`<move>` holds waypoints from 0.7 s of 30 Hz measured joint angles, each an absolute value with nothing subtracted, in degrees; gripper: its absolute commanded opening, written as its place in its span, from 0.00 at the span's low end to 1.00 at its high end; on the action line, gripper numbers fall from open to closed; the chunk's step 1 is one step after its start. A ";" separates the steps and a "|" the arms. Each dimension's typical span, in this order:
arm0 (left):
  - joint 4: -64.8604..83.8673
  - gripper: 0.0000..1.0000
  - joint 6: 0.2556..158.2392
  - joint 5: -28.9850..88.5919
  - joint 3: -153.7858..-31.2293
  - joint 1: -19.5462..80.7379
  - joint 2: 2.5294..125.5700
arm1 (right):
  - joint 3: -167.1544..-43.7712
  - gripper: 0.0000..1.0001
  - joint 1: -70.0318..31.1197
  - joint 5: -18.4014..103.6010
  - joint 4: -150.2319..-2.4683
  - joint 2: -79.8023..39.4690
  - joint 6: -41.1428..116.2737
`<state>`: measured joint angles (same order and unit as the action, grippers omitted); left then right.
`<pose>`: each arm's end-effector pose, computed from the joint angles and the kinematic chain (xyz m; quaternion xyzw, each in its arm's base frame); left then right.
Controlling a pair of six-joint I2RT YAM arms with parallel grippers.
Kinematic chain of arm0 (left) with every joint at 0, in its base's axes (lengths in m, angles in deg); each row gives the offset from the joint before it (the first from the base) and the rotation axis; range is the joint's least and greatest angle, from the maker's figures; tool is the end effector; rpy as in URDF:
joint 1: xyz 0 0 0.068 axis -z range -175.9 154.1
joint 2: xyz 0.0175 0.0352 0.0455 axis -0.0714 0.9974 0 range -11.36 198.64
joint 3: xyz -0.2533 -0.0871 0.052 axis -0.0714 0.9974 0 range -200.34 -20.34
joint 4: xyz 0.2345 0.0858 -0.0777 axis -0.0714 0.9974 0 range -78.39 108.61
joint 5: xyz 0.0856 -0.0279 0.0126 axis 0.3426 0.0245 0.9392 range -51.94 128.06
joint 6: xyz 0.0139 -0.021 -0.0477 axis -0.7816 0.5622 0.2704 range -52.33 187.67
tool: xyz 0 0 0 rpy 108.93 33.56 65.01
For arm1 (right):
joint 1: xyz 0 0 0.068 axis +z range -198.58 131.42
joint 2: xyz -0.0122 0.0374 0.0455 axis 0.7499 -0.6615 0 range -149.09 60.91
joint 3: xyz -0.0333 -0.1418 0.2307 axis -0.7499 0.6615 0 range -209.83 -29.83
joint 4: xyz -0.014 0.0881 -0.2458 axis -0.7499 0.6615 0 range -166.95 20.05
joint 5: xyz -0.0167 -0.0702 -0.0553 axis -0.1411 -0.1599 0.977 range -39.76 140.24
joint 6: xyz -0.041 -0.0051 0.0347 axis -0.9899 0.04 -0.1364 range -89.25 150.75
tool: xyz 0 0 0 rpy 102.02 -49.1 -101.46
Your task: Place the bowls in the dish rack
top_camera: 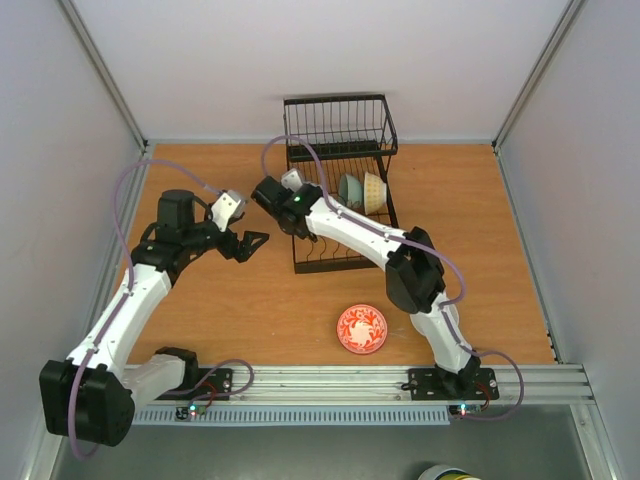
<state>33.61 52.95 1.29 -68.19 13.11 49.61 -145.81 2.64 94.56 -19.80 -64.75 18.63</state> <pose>0.2217 -0.0568 0.2882 0.3154 0.7943 -0.2578 0.4507 0.3105 0.3465 0.2544 -0.4119 0.8120 -0.2859 0.2989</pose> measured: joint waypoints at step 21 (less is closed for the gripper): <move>33.58 0.97 52.86 -0.11 -68.00 13.11 49.92 | -146.69 0.01 -5.78 85.38 -22.62 -70.76 15.99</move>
<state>33.58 52.86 -0.11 -68.00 13.11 49.92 -146.69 -5.78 85.38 -22.62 -70.76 15.99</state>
